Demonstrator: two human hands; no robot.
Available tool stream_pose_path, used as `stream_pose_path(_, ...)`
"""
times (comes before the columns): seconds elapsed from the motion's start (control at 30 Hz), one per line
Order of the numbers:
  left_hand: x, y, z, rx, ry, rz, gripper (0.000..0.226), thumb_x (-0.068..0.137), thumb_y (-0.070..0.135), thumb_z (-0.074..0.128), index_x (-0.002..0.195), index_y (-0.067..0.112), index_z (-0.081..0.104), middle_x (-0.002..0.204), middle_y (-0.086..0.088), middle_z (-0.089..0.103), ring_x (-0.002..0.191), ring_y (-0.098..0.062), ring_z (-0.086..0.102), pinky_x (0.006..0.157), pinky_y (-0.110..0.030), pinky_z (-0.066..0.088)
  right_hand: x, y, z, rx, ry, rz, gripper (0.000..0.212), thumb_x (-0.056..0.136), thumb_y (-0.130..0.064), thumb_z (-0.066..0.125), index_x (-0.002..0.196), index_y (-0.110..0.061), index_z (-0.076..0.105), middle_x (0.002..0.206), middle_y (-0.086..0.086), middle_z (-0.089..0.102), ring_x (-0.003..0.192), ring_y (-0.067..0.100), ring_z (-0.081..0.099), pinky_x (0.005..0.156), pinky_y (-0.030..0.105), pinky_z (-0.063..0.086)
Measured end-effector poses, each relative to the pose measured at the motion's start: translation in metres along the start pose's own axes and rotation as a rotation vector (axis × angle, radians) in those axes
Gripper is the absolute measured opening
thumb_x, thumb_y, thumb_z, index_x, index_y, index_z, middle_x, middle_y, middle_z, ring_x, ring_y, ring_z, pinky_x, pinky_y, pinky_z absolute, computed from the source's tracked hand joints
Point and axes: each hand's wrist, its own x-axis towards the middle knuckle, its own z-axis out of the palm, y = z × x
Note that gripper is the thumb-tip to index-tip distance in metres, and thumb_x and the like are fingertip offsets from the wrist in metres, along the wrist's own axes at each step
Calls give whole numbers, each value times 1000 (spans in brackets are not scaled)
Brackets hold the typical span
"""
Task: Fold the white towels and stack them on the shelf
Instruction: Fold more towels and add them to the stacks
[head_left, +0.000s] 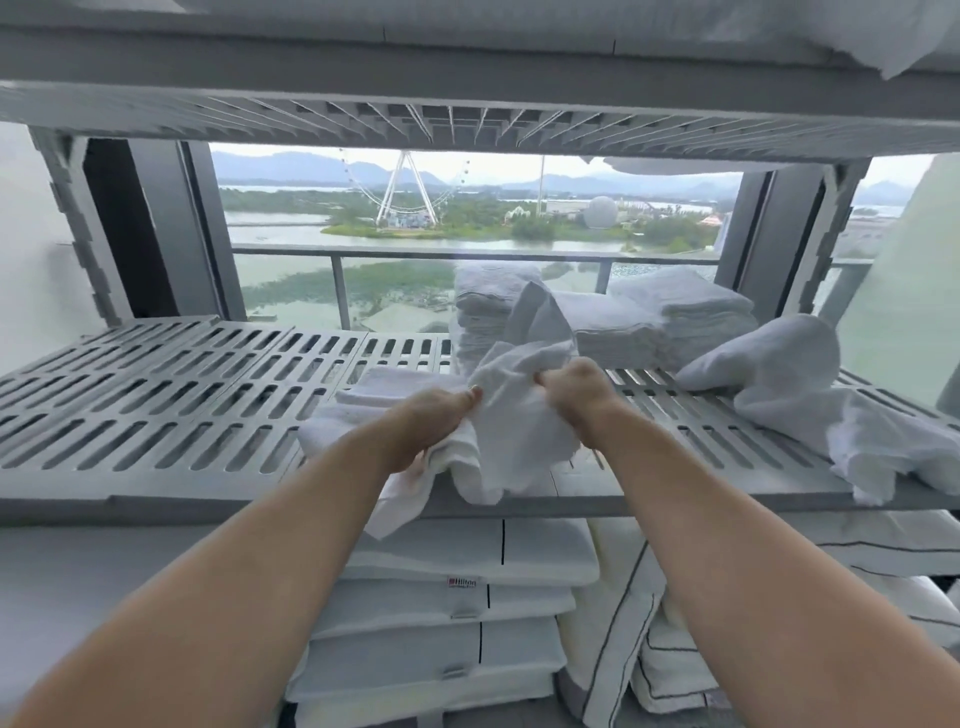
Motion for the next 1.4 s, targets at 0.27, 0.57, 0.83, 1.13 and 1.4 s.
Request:
stream_pose_path(0.27,0,-25,22,714,-61,212,60,90,68,44,124,23,64,135,-7,57,126,-29,50,106,-48,38,-31,-11,-58,58,141,285,16,87,-24,73,79,-11,68,70,9,68,62,21,67,61,29,57)
stream_pose_path(0.57,-7,-44,48,863,92,264,70,92,67,46,143,19,43,151,-11,38,145,-32,29,119,-57,17,-81,76,-57,-287,385,309,33,61,-38,72,65,-16,48,59,0,51,55,21,48,51,30,36)
stream_pose_path(0.83,-34,-46,72,938,163,323,49,102,49,34,145,26,43,151,-6,42,142,-30,35,120,-53,17,-85,104,-67,-400,390,96,47,86,-37,71,123,-15,52,108,2,59,93,22,54,75,30,39)
stream_pose_path(1.13,-53,-43,86,1068,170,159,66,101,52,35,159,33,8,168,-5,1,154,-28,-1,123,-53,3,-100,130,-88,-371,301,-120,34,96,-13,56,129,-19,53,105,11,68,101,31,63,74,28,40)
stream_pose_path(1.4,-95,-71,157,1169,229,675,106,80,53,72,158,34,3,167,-7,-13,154,-27,-9,125,-49,3,-100,132,-88,222,344,144,28,90,-16,64,116,-18,53,90,-5,56,75,11,56,61,26,45)
